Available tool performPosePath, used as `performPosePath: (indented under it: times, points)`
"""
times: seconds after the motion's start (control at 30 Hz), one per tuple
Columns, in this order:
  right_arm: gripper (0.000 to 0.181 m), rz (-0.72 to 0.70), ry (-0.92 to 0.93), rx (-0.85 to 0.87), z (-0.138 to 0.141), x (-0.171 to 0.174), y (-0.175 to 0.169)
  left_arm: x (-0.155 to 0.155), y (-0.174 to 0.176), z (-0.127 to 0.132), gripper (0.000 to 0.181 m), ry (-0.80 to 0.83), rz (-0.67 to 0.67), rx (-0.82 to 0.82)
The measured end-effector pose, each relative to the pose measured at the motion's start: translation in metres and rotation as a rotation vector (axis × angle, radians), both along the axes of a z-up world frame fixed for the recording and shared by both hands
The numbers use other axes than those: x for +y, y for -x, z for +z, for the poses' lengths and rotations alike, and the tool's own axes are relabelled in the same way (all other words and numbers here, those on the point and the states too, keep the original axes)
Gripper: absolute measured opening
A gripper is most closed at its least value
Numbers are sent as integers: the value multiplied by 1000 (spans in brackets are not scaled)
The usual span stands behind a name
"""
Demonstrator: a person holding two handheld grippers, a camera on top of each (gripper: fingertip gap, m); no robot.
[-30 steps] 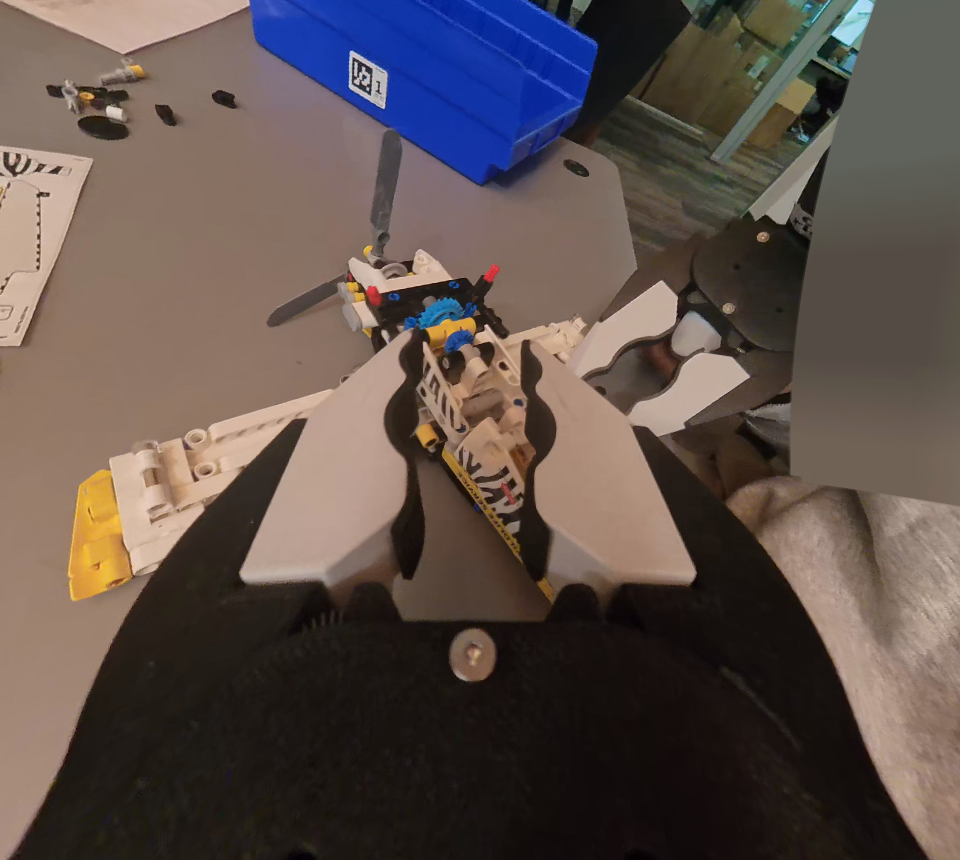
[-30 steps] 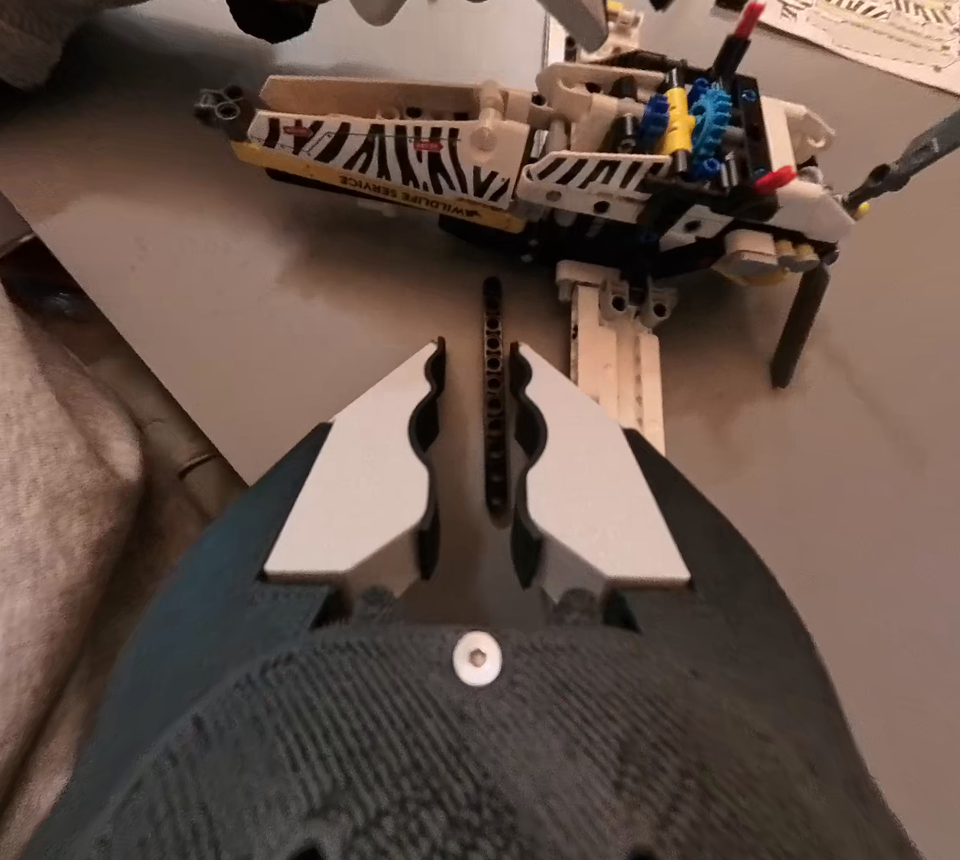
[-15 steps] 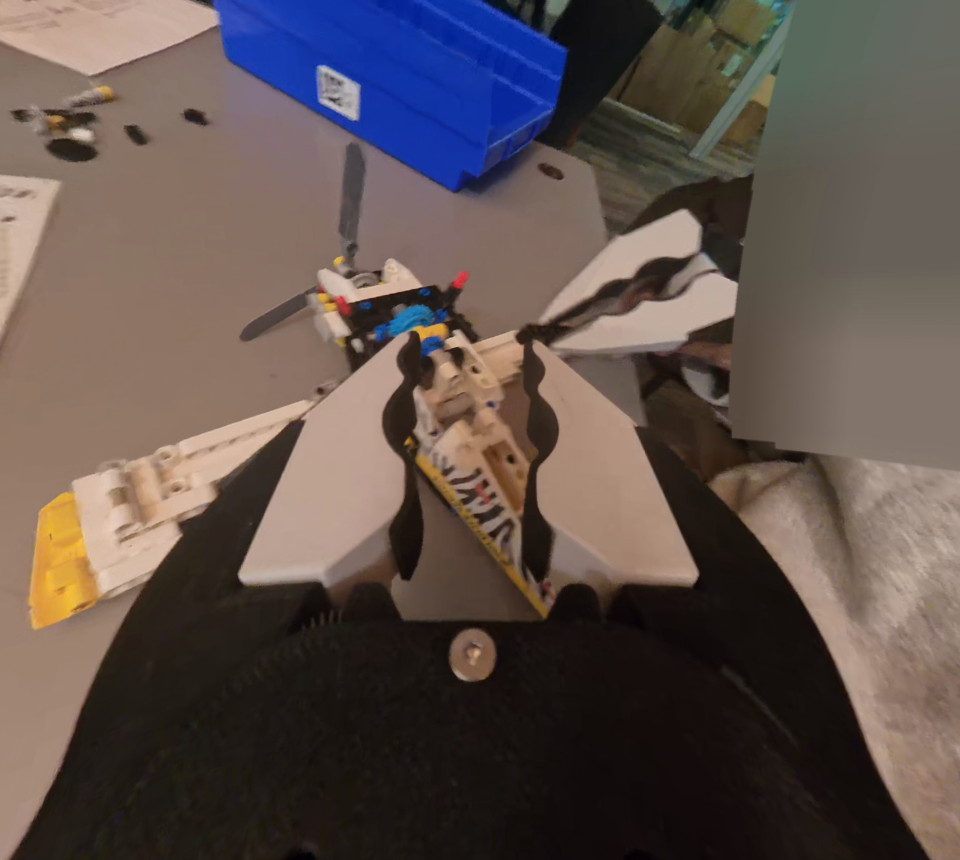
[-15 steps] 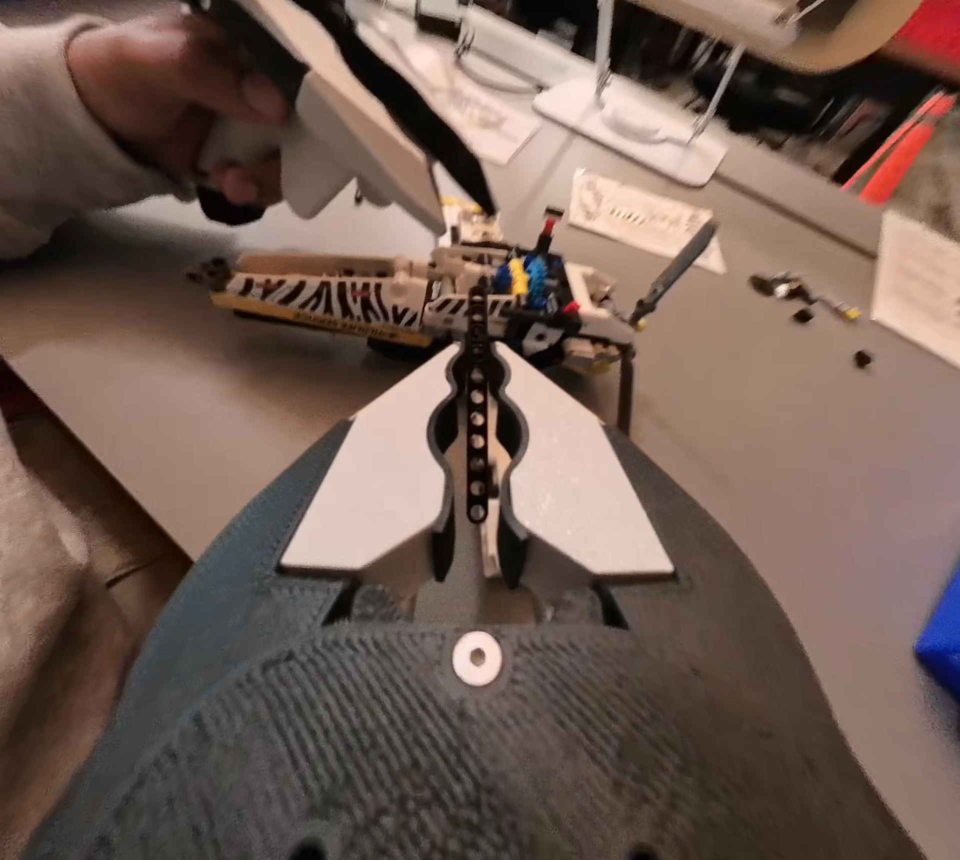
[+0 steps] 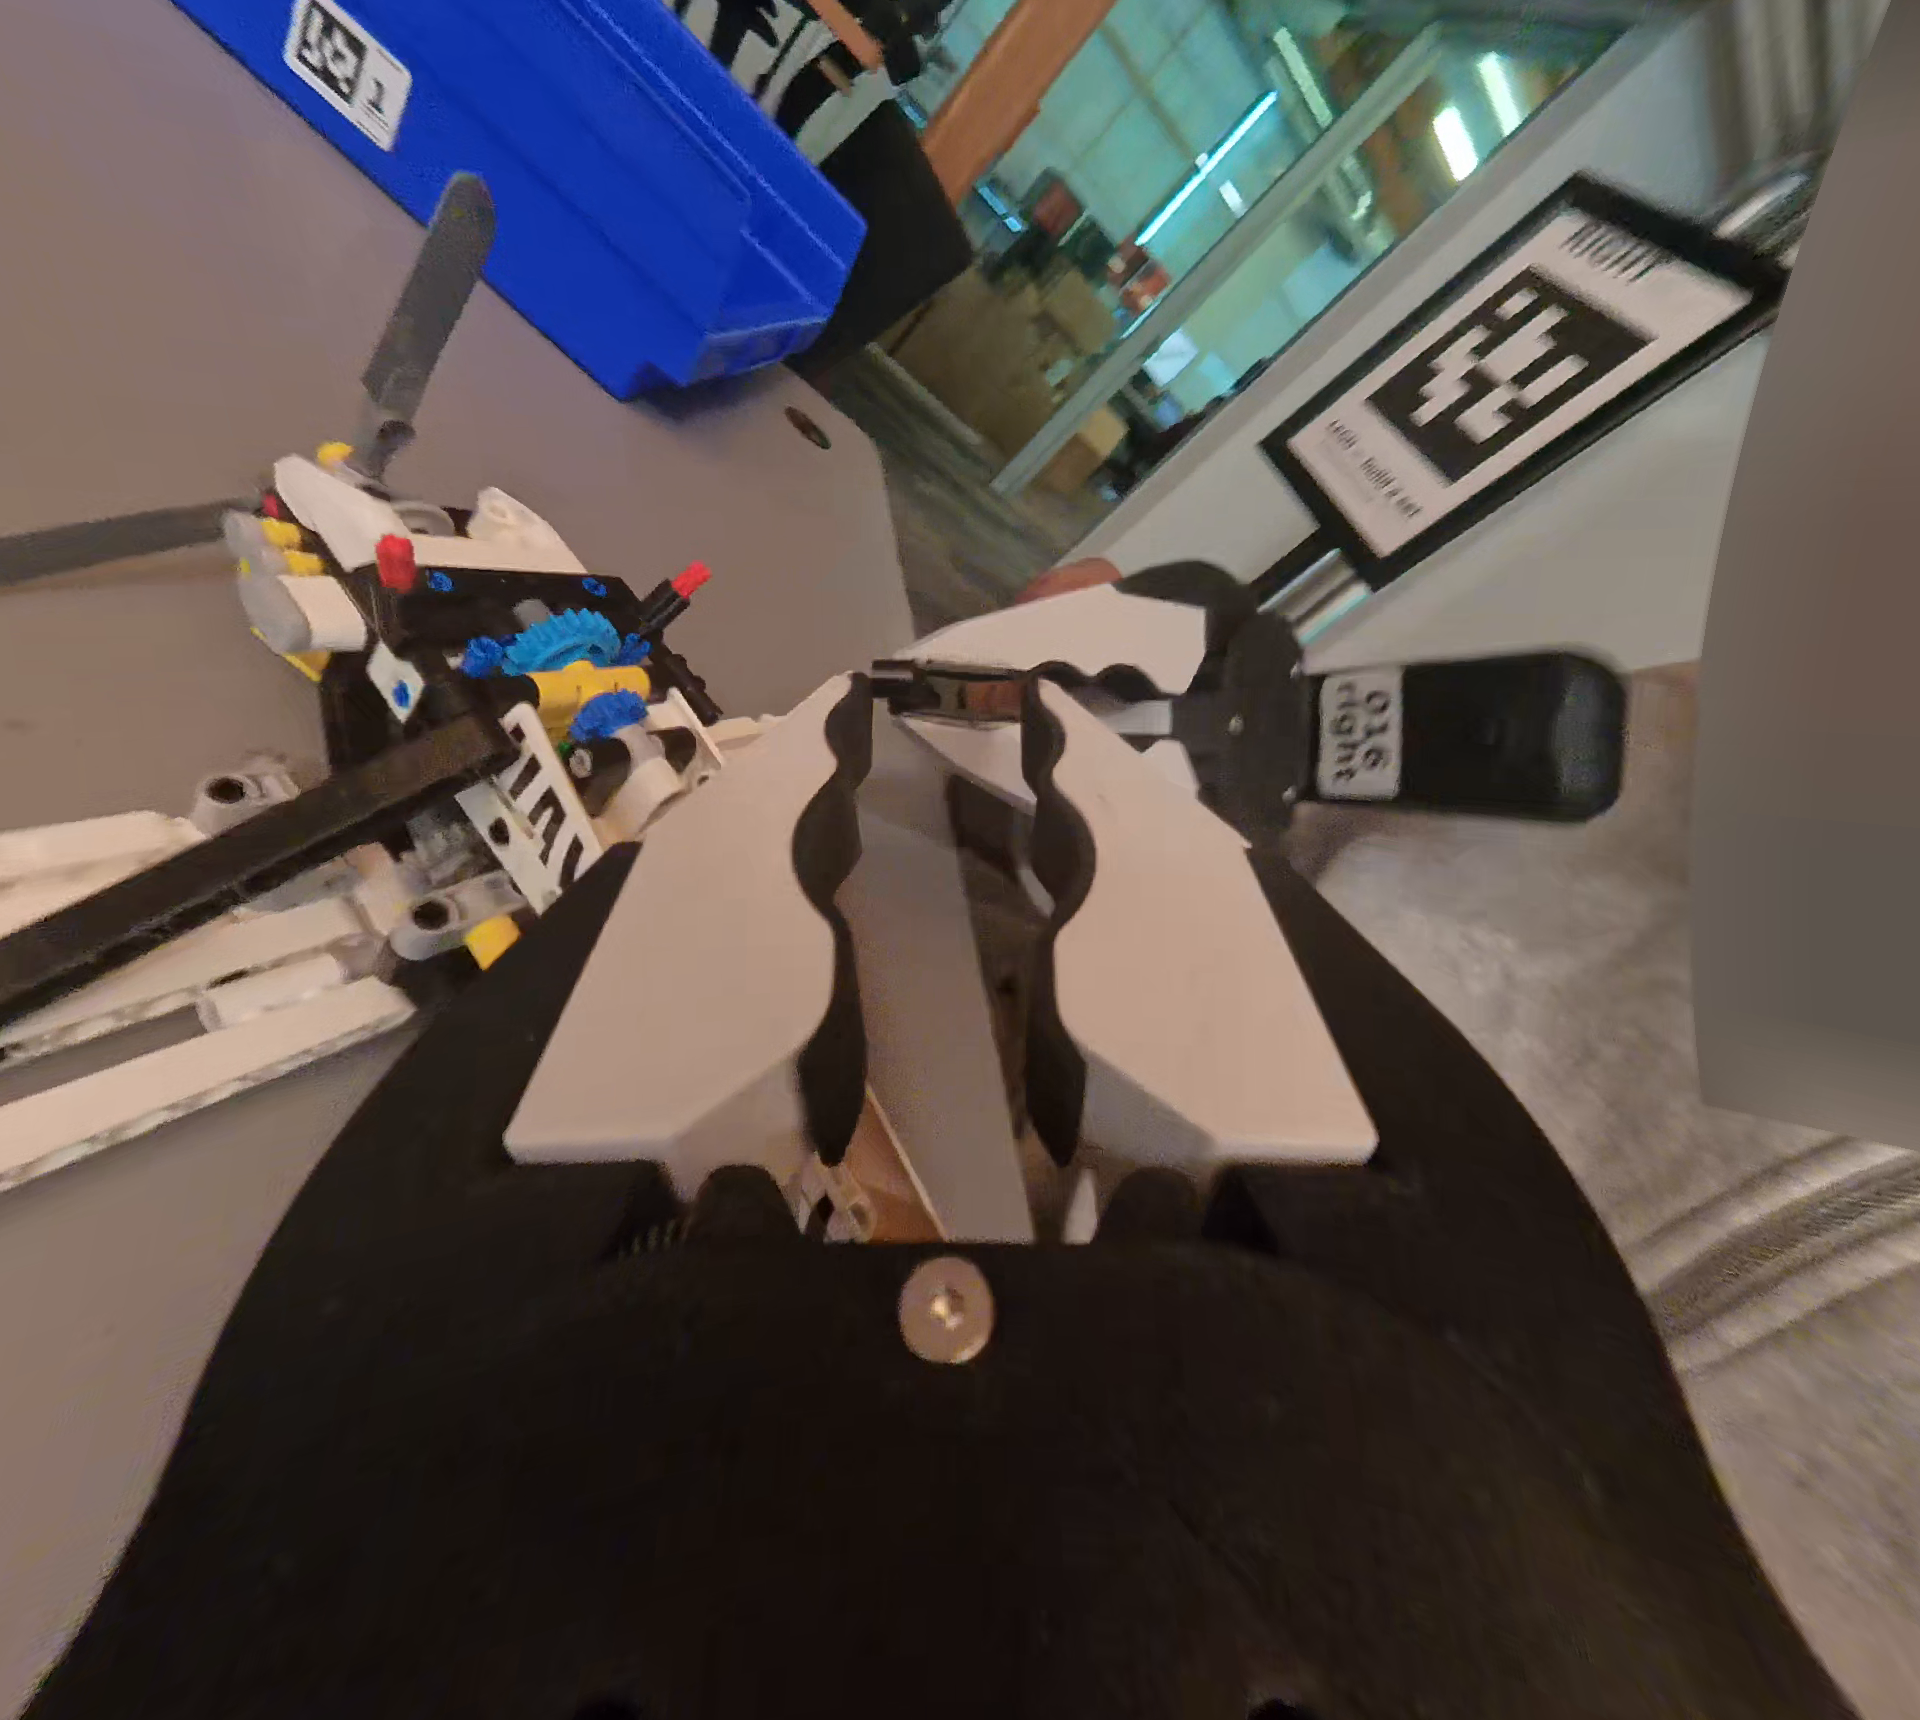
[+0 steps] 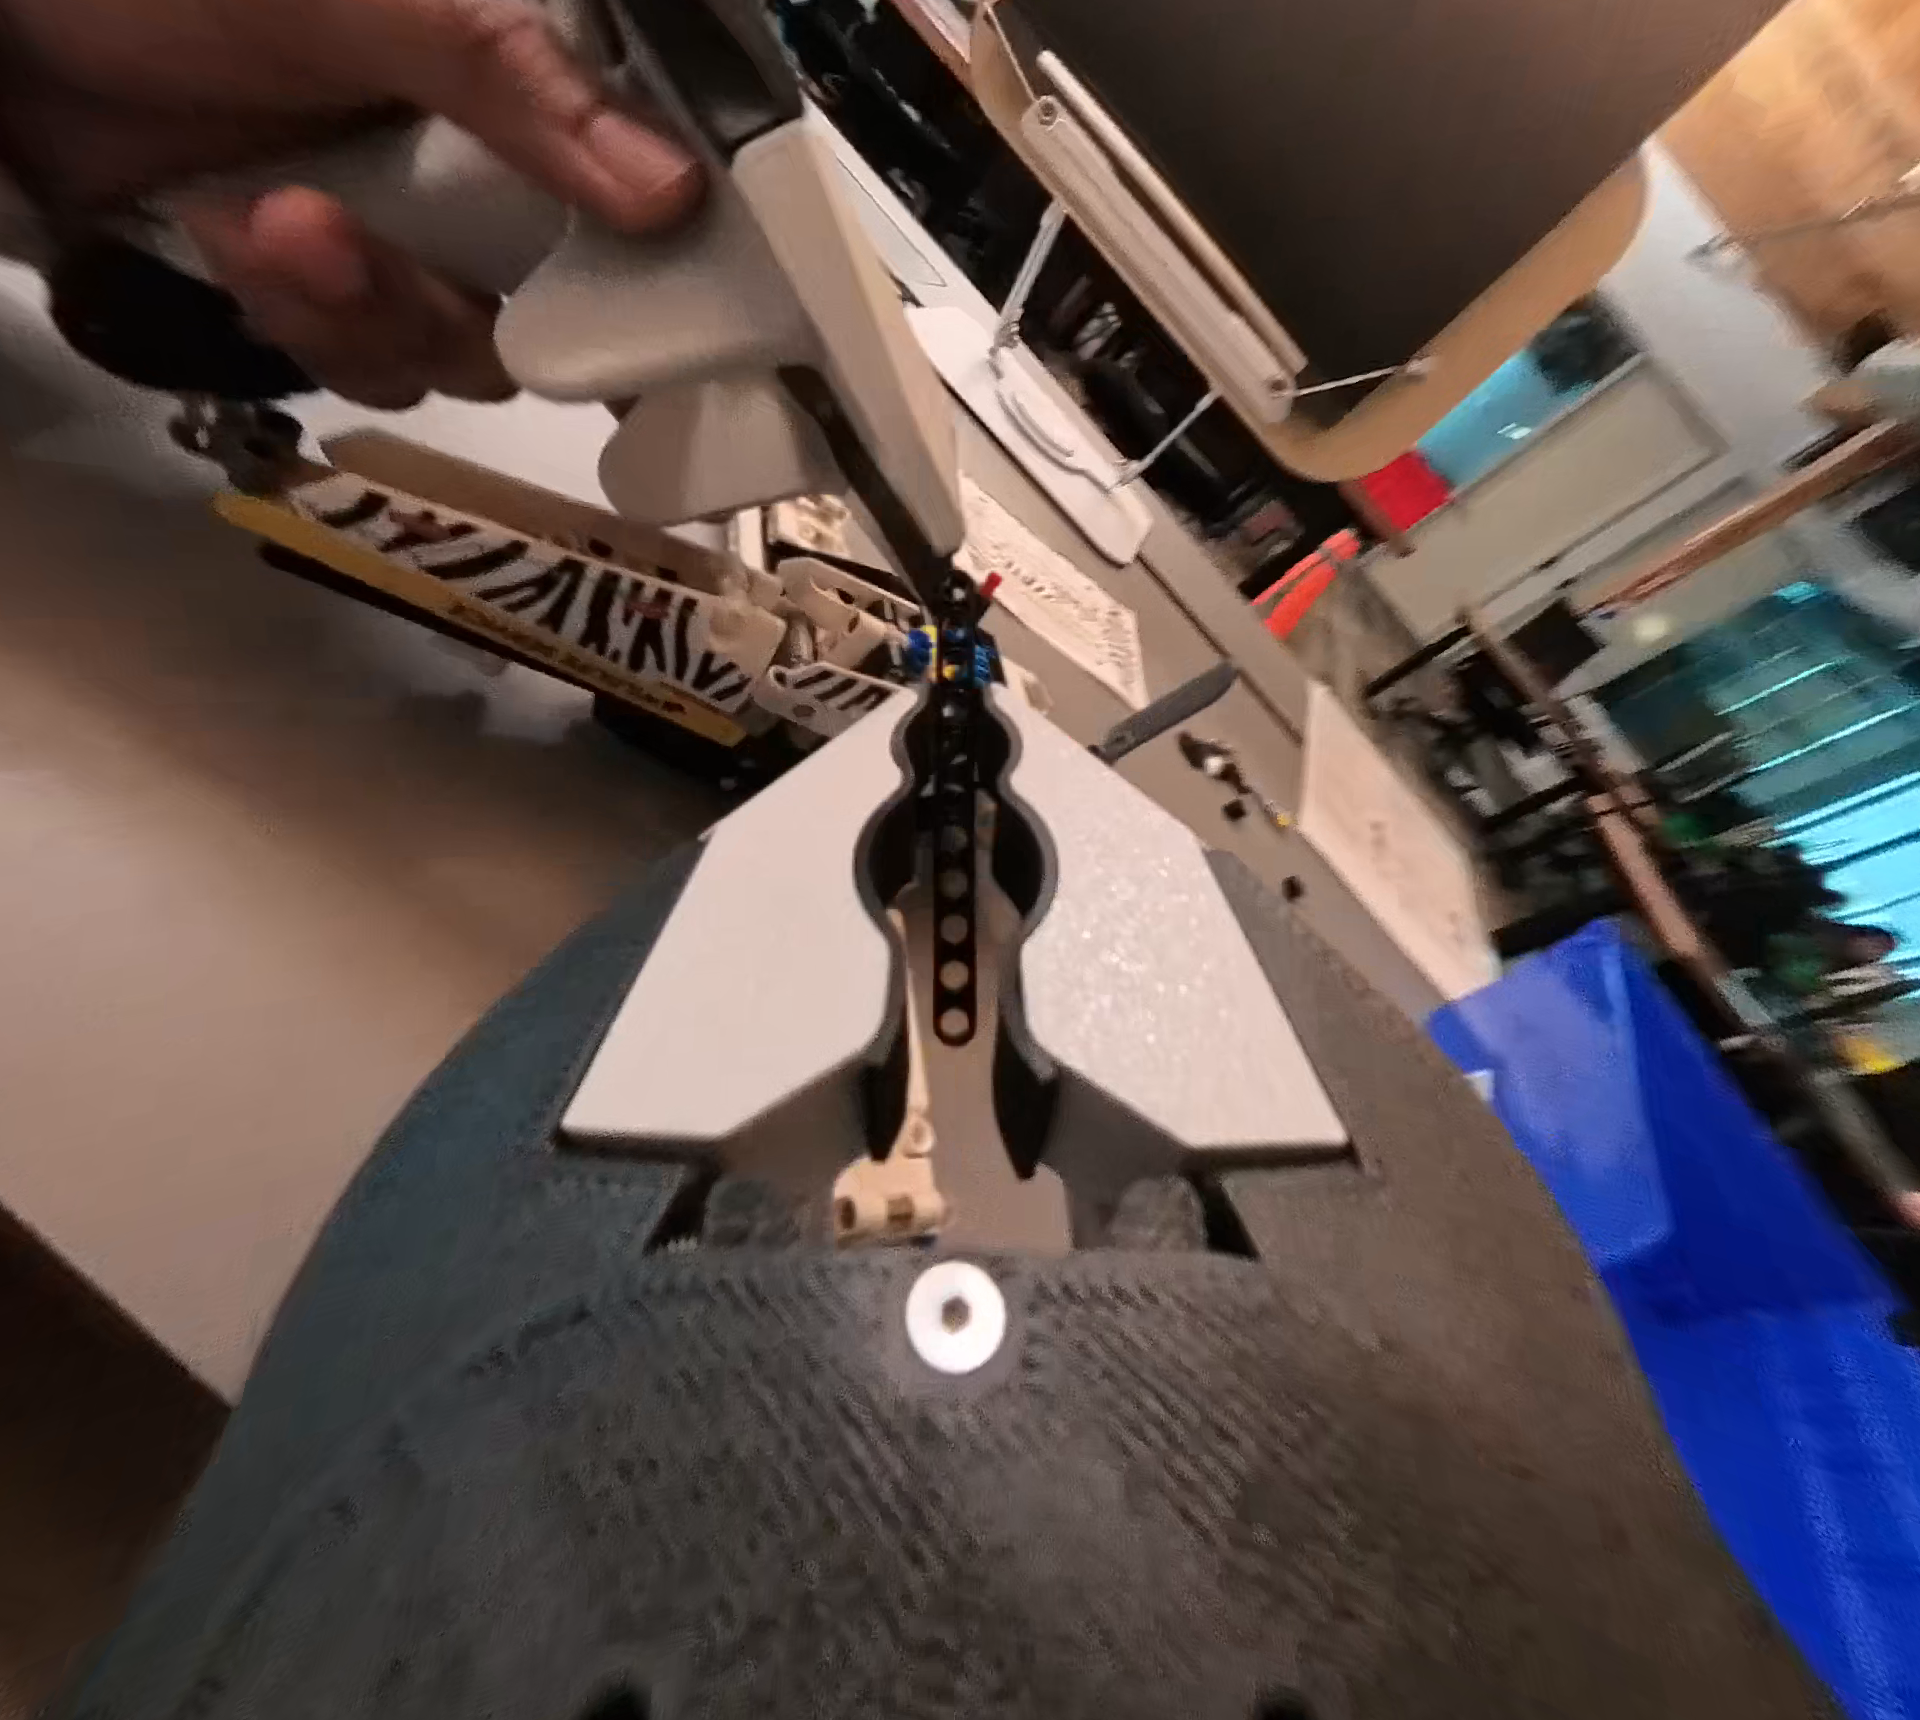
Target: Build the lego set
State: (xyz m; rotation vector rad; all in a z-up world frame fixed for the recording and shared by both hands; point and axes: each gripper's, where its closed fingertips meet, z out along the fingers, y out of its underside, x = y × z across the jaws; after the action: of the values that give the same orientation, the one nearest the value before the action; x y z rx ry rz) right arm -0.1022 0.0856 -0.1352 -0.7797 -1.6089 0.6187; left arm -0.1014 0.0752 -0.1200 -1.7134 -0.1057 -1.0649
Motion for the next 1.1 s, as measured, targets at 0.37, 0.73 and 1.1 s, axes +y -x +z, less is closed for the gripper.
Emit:
performPosePath:
  times: [0.37,0.73,1.1]
  points:
    - [8,36,-129,51,1,-13,-3,-3,6,-3,4,3,-8,-35]
    - [19,313,580,-124,4,-19,-8,-12,-7,-5,4,-28,-90,97]
    - [7,458,770,-183,4,-32,-14,-16,-13,-3,3,-76,-118,162]
